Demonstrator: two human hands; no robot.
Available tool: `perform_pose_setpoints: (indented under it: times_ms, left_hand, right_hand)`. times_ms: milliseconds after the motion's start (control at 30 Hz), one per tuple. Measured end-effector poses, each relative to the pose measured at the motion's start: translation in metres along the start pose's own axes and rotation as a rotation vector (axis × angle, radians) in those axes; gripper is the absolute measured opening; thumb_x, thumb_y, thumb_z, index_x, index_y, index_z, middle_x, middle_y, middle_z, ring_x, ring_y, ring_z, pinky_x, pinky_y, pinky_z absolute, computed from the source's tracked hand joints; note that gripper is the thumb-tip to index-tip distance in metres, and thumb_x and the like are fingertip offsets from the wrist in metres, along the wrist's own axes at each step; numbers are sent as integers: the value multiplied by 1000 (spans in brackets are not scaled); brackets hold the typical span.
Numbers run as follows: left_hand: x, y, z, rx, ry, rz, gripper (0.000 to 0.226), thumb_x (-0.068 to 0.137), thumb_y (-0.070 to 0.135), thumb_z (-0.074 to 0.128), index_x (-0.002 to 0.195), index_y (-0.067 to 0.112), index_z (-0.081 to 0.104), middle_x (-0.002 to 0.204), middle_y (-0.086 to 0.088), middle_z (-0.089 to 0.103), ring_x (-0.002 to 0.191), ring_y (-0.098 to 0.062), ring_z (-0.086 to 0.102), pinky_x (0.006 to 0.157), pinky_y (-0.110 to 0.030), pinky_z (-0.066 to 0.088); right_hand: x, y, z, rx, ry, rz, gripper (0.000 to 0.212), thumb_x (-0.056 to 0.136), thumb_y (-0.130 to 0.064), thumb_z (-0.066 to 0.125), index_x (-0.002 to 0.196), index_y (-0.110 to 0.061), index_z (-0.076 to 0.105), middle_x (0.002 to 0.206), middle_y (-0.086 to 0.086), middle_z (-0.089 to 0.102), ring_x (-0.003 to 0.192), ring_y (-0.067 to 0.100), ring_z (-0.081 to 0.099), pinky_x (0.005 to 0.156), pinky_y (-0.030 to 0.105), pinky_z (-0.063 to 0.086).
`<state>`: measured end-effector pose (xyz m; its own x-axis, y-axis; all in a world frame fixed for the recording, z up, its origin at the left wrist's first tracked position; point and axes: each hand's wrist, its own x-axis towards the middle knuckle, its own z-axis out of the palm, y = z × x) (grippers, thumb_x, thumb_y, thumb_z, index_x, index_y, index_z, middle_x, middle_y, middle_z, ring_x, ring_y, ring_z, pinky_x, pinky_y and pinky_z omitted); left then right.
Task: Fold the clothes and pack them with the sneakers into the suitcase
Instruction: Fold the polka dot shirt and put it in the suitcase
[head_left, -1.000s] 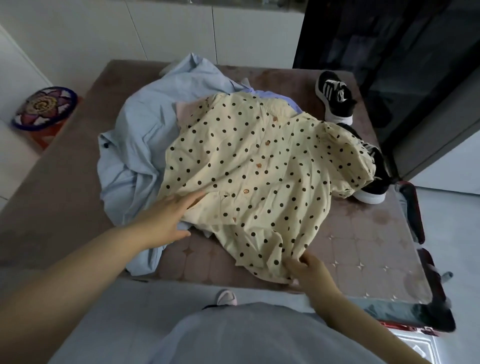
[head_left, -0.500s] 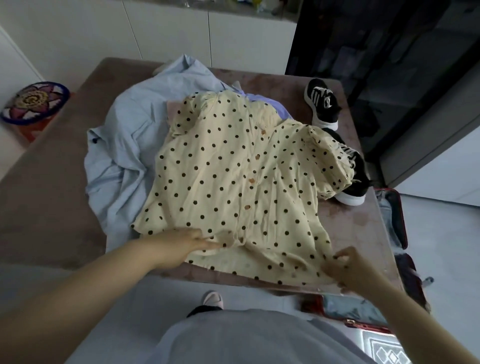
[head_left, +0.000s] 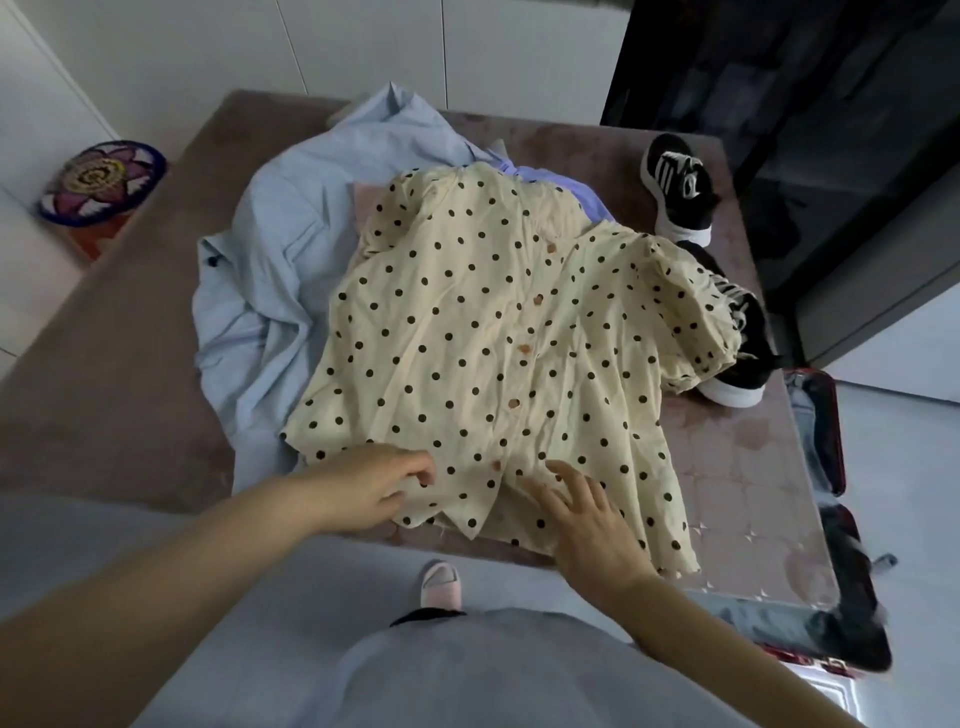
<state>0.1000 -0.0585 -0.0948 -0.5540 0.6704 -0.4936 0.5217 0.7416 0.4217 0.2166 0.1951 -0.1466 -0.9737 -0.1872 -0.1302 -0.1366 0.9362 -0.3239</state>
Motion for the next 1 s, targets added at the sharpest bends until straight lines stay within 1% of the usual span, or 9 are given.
perform_pose_setpoints:
  times_ms: [100,267,367,467,567,633,700,800,1000]
  left_hand:
    - [5,1,-7,-27,-17,44,36,90,13,48,123,28,51,124,16,54,115,-5,49,98,-26,39]
    - [22,-1,-4,-132,-107,65,41,94,15,47,133,27,47,130,15,51,116,1,48,99,-16,37]
    - [33,-13,-27,-349,135,46,41,92,5,50,128,23,51,111,19,56,100,4,55,85,-5,41]
    - [39,-33,-73,-435,464,51,42,89,0,52,109,37,54,98,16,60,91,-10,59,81,-19,47]
    - [47,-59,-117,-470,673,47,45,87,-5,51,100,38,51,91,14,59,86,-15,57,77,-11,43]
    - [56,-76,-138,-433,757,6,43,86,-5,51,103,34,52,93,12,56,86,-10,55,77,-6,40]
    - [69,-96,-150,-372,805,-86,34,87,1,56,117,17,52,106,-3,56,98,-19,55,87,-18,41]
    - [93,-120,-163,-357,821,-293,50,88,21,60,129,0,41,128,-20,47,117,-33,48,99,-40,40]
    - [127,-122,-180,-674,816,-530,56,93,43,47,131,2,43,133,-17,50,119,-33,49,95,-37,39]
  right_hand:
    - [6,10,1,-96,-48,-6,102,39,-13,85,126,-36,36,131,2,32,102,24,60,70,28,56]
    - [10,15,-6,13,93,-77,54,61,-26,83,105,-29,51,125,4,41,91,25,60,60,31,57]
    - [7,13,4,23,86,-26,25,67,-40,77,83,-31,60,125,-2,45,100,20,49,76,37,55]
    - [7,14,12,82,69,148,15,69,-36,77,77,-32,65,126,-3,51,100,24,55,90,39,49]
    - [13,12,7,142,3,223,4,79,-34,70,76,-33,67,135,-12,43,115,20,45,103,28,24]
    - [18,7,0,265,-34,258,14,81,-36,67,69,-43,64,131,-16,43,117,15,40,102,24,22]
    - [22,-2,-12,344,-42,307,25,80,-35,69,63,-49,56,118,-22,42,112,10,39,97,20,28]
    - [23,-21,-27,426,-118,328,19,80,-37,69,66,-42,57,100,-27,44,100,0,42,81,9,32]
    - [37,-45,-24,311,-252,140,20,88,-36,56,87,-22,70,74,-21,51,76,0,47,74,12,33]
